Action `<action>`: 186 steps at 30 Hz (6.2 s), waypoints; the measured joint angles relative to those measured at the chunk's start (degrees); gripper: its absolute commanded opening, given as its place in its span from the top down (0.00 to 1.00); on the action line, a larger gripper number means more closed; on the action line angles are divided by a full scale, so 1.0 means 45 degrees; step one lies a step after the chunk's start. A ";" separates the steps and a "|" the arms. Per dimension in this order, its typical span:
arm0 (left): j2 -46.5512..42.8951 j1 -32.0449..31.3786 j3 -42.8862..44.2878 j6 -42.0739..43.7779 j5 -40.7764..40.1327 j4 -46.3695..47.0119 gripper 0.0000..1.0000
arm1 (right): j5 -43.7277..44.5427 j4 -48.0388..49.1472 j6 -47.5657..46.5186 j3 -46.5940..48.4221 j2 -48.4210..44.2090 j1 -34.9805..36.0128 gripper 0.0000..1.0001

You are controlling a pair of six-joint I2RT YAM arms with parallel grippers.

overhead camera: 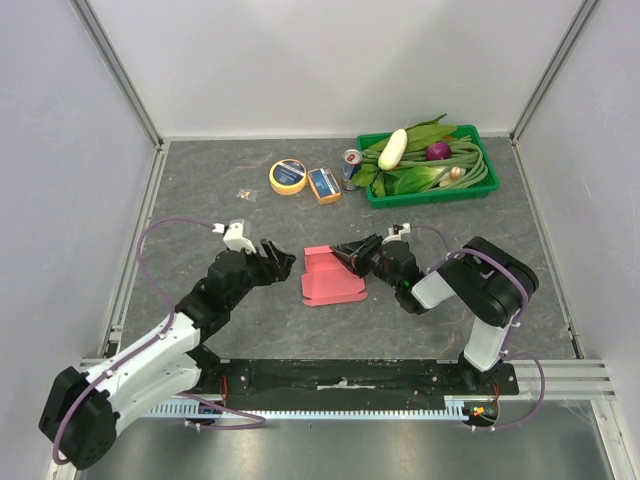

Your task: Fold the paper box

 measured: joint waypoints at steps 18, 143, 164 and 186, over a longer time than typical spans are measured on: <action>0.3181 0.0321 0.0189 0.0918 0.2409 0.0442 0.41 | -0.0719 -0.4677 -0.4075 0.0267 -0.3191 -0.0330 0.20; 1.0122 -0.3949 0.2856 0.3434 -0.7966 0.4381 0.98 | 0.1166 -1.5266 -1.0647 0.5722 -0.3871 -0.0131 0.55; 1.0122 -0.3949 0.2856 0.3419 -0.7961 0.4371 0.98 | 0.1316 -1.5310 -1.1594 0.5110 -0.4299 -0.0107 0.56; 0.9942 -0.3949 0.2832 0.3298 -0.7898 0.4056 0.98 | -0.1865 -1.1142 -0.8655 0.2963 -0.4090 -0.1647 0.53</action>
